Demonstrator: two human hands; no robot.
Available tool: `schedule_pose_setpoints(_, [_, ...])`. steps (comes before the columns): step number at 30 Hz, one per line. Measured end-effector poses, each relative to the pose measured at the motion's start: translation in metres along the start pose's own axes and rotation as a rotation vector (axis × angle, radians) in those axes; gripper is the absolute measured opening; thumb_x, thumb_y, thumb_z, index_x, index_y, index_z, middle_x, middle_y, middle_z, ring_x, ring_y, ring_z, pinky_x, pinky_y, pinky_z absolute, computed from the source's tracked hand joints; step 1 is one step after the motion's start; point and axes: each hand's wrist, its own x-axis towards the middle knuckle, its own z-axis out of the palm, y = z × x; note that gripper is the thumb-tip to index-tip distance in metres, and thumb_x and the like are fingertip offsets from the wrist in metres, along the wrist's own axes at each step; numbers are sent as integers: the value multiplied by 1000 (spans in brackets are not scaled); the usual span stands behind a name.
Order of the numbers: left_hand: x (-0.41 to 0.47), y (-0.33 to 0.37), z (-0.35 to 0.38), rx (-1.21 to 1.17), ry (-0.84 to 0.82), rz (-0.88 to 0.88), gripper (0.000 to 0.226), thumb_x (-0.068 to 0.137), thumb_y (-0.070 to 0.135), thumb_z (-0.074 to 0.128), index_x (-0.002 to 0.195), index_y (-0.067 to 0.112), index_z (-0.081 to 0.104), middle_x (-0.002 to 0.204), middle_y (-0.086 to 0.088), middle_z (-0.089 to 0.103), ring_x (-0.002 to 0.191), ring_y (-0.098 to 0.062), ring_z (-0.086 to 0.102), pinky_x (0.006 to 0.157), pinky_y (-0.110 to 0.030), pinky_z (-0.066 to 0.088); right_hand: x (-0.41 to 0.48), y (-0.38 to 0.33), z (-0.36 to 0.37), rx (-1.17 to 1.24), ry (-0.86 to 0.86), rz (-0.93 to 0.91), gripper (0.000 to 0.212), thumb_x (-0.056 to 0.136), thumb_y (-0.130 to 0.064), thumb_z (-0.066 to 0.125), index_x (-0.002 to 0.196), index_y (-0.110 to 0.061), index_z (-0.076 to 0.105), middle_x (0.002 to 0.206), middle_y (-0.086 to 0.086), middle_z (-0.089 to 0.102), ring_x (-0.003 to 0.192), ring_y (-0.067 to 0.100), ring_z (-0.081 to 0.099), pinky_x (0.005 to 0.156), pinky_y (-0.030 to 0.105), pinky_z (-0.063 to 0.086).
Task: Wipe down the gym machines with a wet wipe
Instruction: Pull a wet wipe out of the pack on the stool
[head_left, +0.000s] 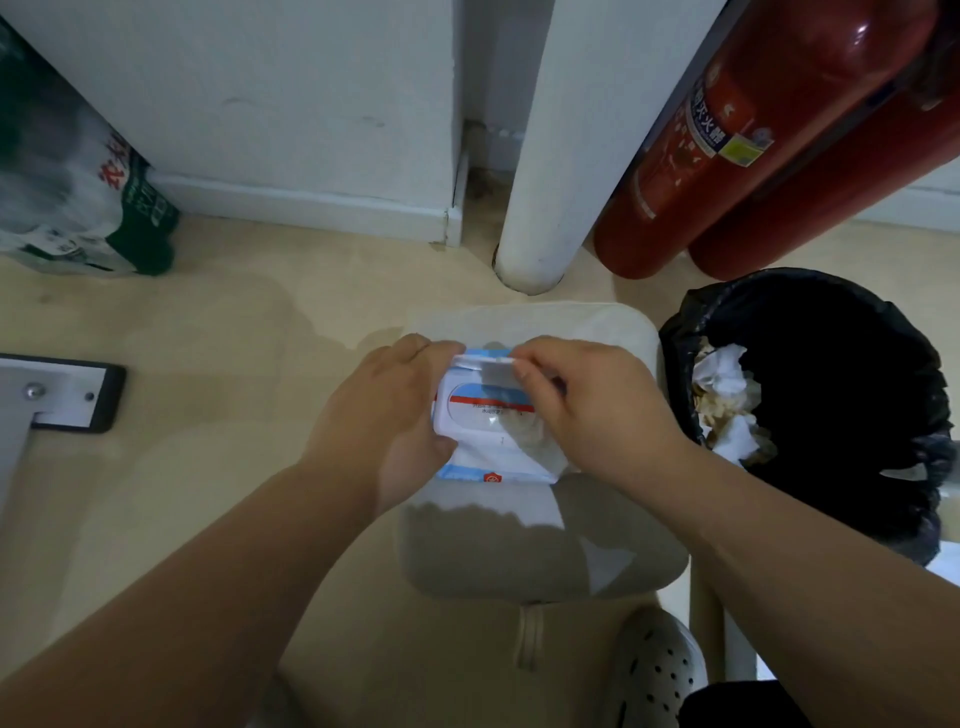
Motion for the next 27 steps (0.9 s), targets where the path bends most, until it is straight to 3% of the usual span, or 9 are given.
schedule_pose_setpoints(2, [-1,2,1,-17,11,-10,70,77,28,77,139,32,44,125,9,55,110,-18,52,91,-31,46,6,6,-3,76,79,138,22,99,-35,60,89,-18,70,78,-3,66,73,14,57,69,33,46])
schedule_pose_setpoints(4, [-4,2,0,-11,34,-19,64,75,29,79,129,32,44,117,11,54,102,-15,50,83,-28,43,12,14,-5,180,143,343,24,94,-36,69,79,-18,66,69,-6,62,64,9,55,62,24,42])
schedule_pose_setpoints(7, [-6,1,-2,60,38,19,51,72,31,80,110,33,46,107,12,55,93,-16,51,75,-29,43,18,19,-4,452,133,534,22,93,-28,73,76,-15,67,66,-1,70,59,9,64,63,30,54])
schedule_pose_setpoints(10, [-5,0,0,117,-21,120,58,74,32,78,129,35,58,119,6,57,103,-22,56,81,-35,50,16,17,-1,500,34,452,10,93,-14,71,88,-23,74,83,-6,77,80,5,72,80,31,60])
schedule_pose_setpoints(13, [-4,3,4,280,-53,161,71,78,33,68,146,40,47,117,1,50,97,-23,53,76,-34,45,11,19,2,457,-47,341,23,95,-5,66,105,-23,74,93,-9,77,92,0,71,93,28,57])
schedule_pose_setpoints(15, [-4,10,8,364,4,186,70,72,34,57,142,39,52,102,-1,48,83,-24,50,68,-34,36,10,23,1,491,-89,320,34,95,2,61,116,-22,72,100,-8,75,98,2,70,98,27,55])
schedule_pose_setpoints(18, [0,22,15,305,66,237,58,77,34,42,132,34,62,88,-1,42,74,-26,49,64,-34,33,7,28,2,460,-154,263,46,95,6,58,131,-20,67,111,-9,69,103,7,66,102,26,51])
schedule_pose_setpoints(22, [8,25,28,295,61,278,40,87,24,62,125,36,64,86,4,35,72,-20,39,65,-33,32,6,30,5,442,-204,203,58,93,8,56,142,-21,57,115,-10,60,107,13,62,102,28,49])
schedule_pose_setpoints(27, [15,23,29,299,74,334,43,69,6,78,104,30,75,76,5,35,67,-16,29,58,-32,30,7,33,4,457,-215,200,61,94,6,56,148,-23,50,117,-6,58,107,15,61,99,23,49])
